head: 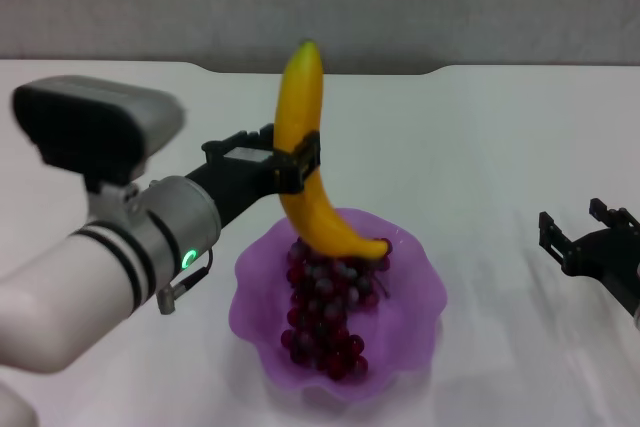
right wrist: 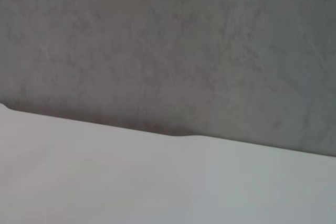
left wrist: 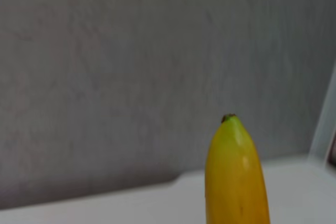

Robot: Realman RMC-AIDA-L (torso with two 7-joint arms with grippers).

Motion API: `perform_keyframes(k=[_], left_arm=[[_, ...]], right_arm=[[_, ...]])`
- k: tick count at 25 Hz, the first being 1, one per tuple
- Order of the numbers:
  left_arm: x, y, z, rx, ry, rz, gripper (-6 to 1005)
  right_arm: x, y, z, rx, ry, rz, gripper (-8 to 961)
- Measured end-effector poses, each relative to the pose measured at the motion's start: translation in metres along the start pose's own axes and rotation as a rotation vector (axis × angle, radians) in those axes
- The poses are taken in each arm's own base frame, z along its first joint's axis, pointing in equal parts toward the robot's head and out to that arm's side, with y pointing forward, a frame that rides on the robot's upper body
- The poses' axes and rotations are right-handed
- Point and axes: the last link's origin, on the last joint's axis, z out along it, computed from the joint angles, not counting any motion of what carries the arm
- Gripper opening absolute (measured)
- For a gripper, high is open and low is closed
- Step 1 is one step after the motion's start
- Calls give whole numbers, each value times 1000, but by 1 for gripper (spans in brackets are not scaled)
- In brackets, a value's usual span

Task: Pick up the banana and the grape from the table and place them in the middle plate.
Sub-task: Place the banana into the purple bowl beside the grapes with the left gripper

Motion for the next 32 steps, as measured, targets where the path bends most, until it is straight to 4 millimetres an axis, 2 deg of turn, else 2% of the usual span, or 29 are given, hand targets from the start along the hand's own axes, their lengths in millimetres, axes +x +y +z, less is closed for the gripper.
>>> perform_keyframes(k=[1, 4, 8, 9, 21, 32], left_arm=[[0, -2, -3, -8, 32, -80, 542], [1, -5, -5, -12, 44, -170, 547], [-2, -11, -1, -11, 29, -235, 553], [-11, -13, 4, -12, -9, -249, 555], [-45, -3, 10, -31, -121, -205, 575], [-60, 15, 14, -67, -151, -54, 593]], right_arm=[[1, 0, 0, 1, 9, 0, 726], [2, 0, 0, 1, 13, 0, 725], [1, 2, 1, -5, 11, -1, 725], [1, 2, 1, -7, 10, -1, 725], [-1, 0, 3, -2, 10, -9, 726], [-3, 0, 4, -4, 7, -12, 725]])
